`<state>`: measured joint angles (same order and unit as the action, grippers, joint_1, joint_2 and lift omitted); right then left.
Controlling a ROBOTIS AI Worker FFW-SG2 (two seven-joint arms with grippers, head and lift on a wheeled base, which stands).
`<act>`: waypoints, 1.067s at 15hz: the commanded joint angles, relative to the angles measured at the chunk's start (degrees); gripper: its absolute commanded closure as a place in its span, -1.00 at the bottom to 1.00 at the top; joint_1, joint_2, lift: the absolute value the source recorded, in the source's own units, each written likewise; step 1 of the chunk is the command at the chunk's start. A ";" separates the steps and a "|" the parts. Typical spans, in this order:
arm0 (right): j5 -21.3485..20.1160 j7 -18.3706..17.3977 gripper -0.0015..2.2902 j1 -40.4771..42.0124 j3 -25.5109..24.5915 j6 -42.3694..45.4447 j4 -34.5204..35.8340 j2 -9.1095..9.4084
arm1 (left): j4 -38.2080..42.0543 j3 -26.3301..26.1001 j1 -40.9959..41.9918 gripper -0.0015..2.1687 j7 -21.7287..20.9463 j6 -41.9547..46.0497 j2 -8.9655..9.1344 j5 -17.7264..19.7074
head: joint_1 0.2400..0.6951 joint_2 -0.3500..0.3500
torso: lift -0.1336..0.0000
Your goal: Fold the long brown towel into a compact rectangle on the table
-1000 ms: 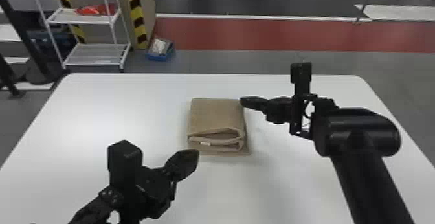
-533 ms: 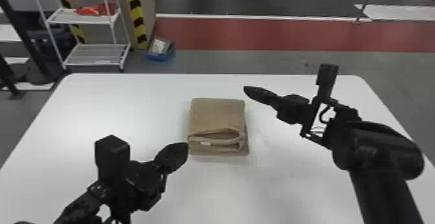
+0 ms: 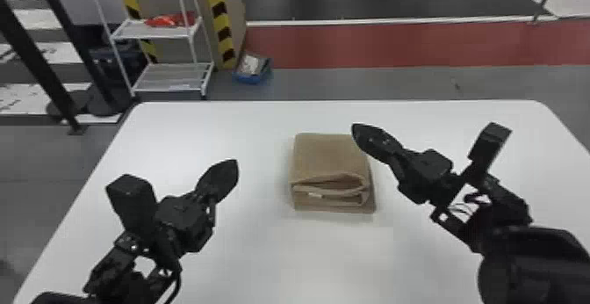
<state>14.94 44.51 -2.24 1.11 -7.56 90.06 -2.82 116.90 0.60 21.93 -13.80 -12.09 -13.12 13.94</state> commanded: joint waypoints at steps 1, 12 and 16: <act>-4.13 -3.64 0.90 2.33 4.34 5.14 0.20 0.01 | -1.06 1.87 0.39 0.58 0.18 2.82 0.03 1.18 | 1.00 0.31 | -0.87; -13.36 -17.70 0.85 -5.84 12.87 -4.53 -6.04 1.85 | -2.47 0.55 1.89 0.58 -1.41 5.10 0.12 1.01 | 1.00 0.60 | -0.87; -13.88 -17.17 0.85 -6.54 12.60 -14.37 -5.95 1.50 | -2.47 0.55 2.15 0.58 -1.67 5.63 0.12 1.09 | 1.00 0.59 | -0.87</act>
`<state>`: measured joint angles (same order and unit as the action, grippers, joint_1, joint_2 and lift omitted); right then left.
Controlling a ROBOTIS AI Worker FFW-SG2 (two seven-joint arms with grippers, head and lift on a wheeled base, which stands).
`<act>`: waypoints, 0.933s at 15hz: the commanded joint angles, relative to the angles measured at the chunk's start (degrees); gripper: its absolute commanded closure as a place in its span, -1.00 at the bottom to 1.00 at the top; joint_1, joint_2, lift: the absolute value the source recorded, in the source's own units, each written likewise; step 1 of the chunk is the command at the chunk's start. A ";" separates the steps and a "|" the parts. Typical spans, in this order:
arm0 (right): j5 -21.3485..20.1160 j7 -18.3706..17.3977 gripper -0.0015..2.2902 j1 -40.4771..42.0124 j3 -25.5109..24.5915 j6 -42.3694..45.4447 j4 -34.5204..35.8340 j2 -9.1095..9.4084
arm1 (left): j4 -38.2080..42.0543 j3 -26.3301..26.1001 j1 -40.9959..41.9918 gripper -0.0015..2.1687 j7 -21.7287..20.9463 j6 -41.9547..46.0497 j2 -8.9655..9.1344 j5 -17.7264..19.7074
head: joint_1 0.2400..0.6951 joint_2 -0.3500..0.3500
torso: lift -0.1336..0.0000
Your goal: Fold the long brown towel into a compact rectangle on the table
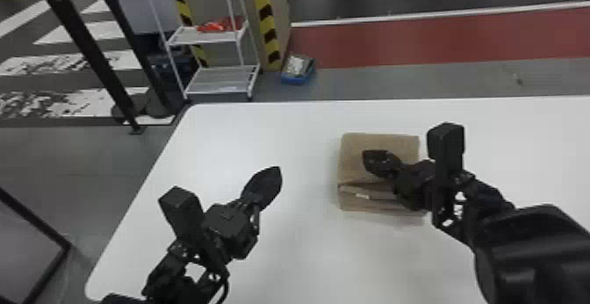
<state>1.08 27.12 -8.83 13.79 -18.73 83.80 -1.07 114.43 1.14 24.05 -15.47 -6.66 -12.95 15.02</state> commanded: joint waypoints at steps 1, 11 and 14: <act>-0.03 0.47 0.85 0.22 0.01 -4.61 0.48 -0.25 | 0.18 0.09 0.03 0.58 -0.08 0.20 -0.06 0.18 | 1.00 0.59 | -0.87; 1.03 5.31 0.85 7.95 -3.33 -10.23 9.98 -1.48 | 1.32 -0.53 0.56 0.58 -0.35 0.02 0.03 0.53 | 1.00 0.58 | -0.87; 1.12 6.19 0.85 9.45 -4.74 -10.23 11.03 -1.74 | 1.32 -0.88 0.38 0.58 -0.26 0.02 0.03 0.53 | 1.00 0.53 | -0.87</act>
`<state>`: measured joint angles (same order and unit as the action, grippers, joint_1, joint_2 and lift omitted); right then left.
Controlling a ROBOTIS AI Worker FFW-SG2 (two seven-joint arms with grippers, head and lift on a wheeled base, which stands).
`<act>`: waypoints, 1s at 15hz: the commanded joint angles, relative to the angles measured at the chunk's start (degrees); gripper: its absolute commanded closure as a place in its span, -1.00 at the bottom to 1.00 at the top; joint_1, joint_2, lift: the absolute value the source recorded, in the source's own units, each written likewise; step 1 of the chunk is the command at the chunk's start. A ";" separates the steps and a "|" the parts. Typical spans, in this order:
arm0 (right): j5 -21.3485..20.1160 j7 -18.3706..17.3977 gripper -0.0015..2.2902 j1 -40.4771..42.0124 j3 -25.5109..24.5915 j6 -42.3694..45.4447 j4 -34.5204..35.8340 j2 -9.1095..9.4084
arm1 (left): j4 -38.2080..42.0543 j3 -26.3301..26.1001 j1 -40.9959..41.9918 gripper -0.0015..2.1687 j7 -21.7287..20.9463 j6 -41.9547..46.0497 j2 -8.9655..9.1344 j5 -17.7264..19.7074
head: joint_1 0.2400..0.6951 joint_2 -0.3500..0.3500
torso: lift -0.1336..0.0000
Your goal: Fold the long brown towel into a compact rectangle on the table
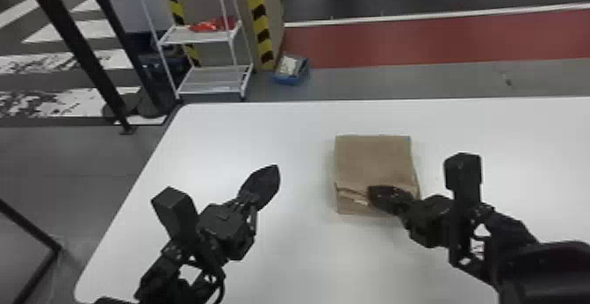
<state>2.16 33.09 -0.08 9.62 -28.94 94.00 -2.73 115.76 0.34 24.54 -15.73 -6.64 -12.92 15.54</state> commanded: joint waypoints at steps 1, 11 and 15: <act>0.12 0.75 0.85 1.22 -1.09 -0.03 1.98 -0.08 | -0.01 -0.08 -0.11 0.58 -0.01 0.00 0.00 0.01 | 1.00 0.51 | -0.87; 1.88 -0.75 -0.48 6.50 -4.52 8.23 11.30 -0.08 | 0.43 -0.87 0.86 0.06 2.54 8.43 0.09 -0.16 | 1.00 0.46 | -0.87; 1.62 -5.67 -1.00 14.50 -6.37 15.97 18.50 -0.08 | 2.27 0.10 2.79 -0.99 3.60 10.02 0.26 -1.39 | 1.00 0.39 | -0.87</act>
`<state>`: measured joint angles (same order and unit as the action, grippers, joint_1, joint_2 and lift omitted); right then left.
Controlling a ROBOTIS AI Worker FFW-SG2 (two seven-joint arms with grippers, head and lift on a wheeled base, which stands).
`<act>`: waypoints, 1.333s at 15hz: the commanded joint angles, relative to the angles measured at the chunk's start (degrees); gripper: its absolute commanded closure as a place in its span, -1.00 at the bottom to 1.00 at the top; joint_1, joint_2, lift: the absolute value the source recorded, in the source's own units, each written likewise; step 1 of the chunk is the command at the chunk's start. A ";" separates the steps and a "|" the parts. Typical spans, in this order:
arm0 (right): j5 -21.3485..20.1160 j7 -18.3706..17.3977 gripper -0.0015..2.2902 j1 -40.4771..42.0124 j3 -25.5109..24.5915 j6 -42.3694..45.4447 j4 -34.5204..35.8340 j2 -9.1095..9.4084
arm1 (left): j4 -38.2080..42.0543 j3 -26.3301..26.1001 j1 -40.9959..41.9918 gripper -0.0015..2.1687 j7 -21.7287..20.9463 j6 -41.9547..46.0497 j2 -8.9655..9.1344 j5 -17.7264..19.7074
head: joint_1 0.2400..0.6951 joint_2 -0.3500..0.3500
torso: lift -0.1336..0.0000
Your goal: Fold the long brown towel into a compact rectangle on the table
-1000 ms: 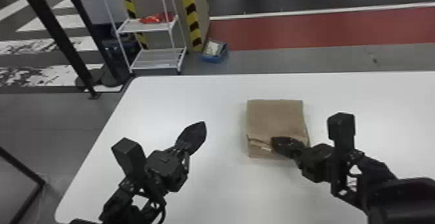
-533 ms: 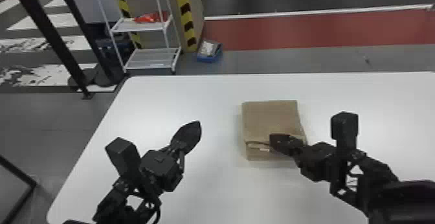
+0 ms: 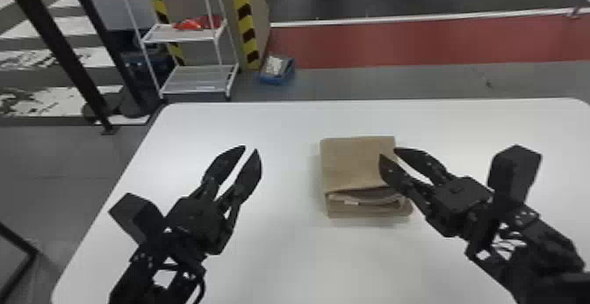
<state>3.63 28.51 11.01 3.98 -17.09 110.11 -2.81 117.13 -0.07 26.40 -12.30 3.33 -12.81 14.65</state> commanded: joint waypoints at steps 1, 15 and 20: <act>0.15 -3.02 -0.97 6.13 -1.16 8.52 3.62 0.00 | 1.52 0.86 1.64 -0.99 1.14 0.58 0.77 -0.85 | 1.00 0.38 | -0.87; 9.20 -11.72 -0.92 22.04 -8.99 19.94 8.80 0.09 | -0.50 2.88 5.94 -0.97 8.78 10.07 3.67 -4.98 | 1.00 0.14 | -0.87; 9.91 -15.24 -0.92 23.44 -7.32 17.83 11.26 0.00 | 3.46 2.62 7.79 -0.97 8.87 5.32 4.28 -5.86 | 1.00 0.14 | -0.87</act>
<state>13.19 13.49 34.21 -3.41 1.20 121.20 -2.75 119.55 2.57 33.76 -3.44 9.81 -8.64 8.81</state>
